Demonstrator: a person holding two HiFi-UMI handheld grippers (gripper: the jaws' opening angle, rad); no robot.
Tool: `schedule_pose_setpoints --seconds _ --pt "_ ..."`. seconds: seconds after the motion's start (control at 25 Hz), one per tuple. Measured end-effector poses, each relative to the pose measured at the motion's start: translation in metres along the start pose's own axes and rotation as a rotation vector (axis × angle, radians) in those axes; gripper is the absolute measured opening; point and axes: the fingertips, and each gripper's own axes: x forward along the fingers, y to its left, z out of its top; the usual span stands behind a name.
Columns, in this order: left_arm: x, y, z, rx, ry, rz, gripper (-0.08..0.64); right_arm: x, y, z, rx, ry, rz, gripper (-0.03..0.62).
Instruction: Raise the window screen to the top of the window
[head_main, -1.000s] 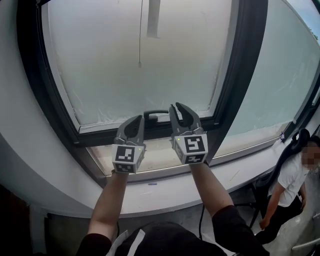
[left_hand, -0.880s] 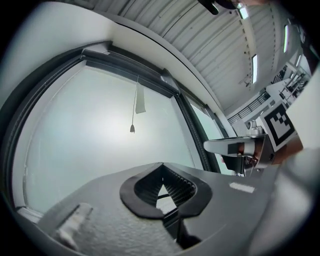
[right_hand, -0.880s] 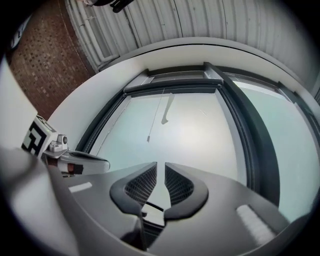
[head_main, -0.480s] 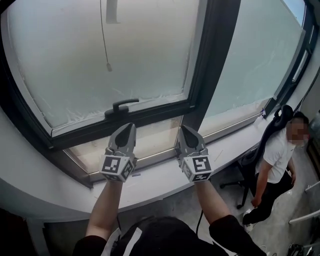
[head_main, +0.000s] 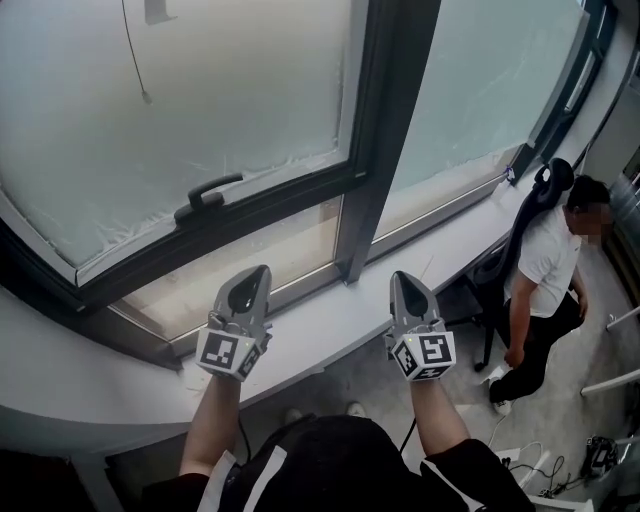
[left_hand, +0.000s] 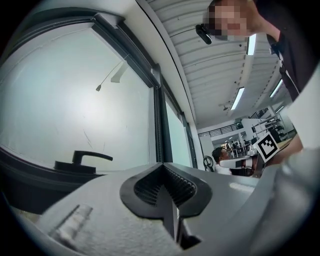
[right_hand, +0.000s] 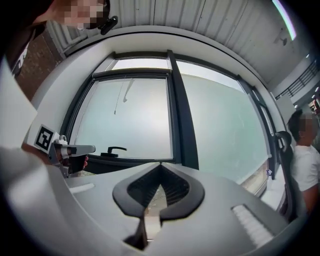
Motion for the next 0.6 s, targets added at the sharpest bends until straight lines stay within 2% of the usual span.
schedule_pose_setpoints --seconds 0.32,0.44,0.6 --pt "-0.011 -0.019 -0.014 -0.073 -0.012 -0.047 0.003 -0.054 -0.007 -0.017 -0.015 0.052 -0.121 0.006" --pt "-0.013 -0.029 -0.018 -0.09 -0.013 -0.063 0.005 -0.071 -0.009 -0.013 -0.013 0.036 -0.147 0.005" --pt "-0.02 -0.047 -0.014 -0.103 -0.014 -0.034 0.003 -0.097 -0.02 -0.005 -0.001 0.011 -0.142 0.005"
